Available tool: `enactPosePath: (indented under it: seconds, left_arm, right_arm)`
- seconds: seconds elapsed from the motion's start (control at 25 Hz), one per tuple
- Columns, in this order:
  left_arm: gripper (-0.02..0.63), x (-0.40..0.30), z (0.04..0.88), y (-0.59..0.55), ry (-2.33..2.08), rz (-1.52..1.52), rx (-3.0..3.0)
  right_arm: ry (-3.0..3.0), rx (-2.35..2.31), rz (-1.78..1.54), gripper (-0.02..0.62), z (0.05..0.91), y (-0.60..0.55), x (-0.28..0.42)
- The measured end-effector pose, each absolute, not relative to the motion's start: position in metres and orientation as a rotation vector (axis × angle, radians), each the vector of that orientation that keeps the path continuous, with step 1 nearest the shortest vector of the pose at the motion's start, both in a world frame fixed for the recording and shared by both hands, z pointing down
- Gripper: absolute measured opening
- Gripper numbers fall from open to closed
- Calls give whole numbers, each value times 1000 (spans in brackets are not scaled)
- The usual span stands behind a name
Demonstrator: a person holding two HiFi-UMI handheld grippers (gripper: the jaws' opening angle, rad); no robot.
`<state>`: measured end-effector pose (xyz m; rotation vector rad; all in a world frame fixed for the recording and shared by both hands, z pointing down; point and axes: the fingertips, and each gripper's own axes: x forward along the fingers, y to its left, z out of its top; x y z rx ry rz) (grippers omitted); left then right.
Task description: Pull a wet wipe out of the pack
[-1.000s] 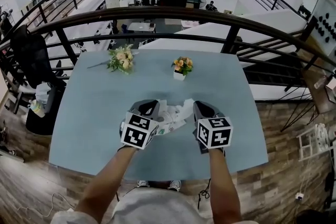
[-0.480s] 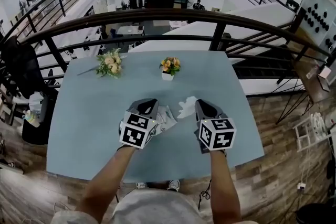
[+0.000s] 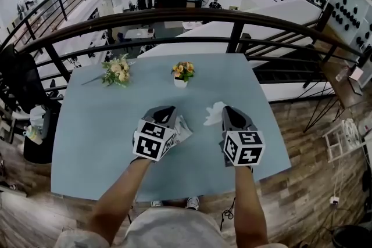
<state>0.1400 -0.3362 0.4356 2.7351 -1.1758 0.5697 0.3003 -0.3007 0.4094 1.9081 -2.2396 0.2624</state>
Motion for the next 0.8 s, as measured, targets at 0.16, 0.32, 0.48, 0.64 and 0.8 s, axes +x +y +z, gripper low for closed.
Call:
enactPosePath:
  seconds: [0.16,0.32,0.48,0.64,0.8]
  left_arm:
    - [-6,141,437,-337,-1169,568,2739]
    - [-5,142,436,-339,-1167,572,2741]
    - [-5,142,436,-340,-1166,573,2742]
    - [-6,141,436,-342,-1167,575,2741]
    - [-6,143,438,-342,-1164,578,2741]
  right_arm:
    - [-2233,1921,251,12,408,-300,303]
    - [-2230,1924,246,12,407,-302,305]
    - [-2231,1916,244,12,407,-303,303]
    - [-2229,1914,238,12,406,-304,303]
    - [-2230,1925,238,11,405,-304,304]
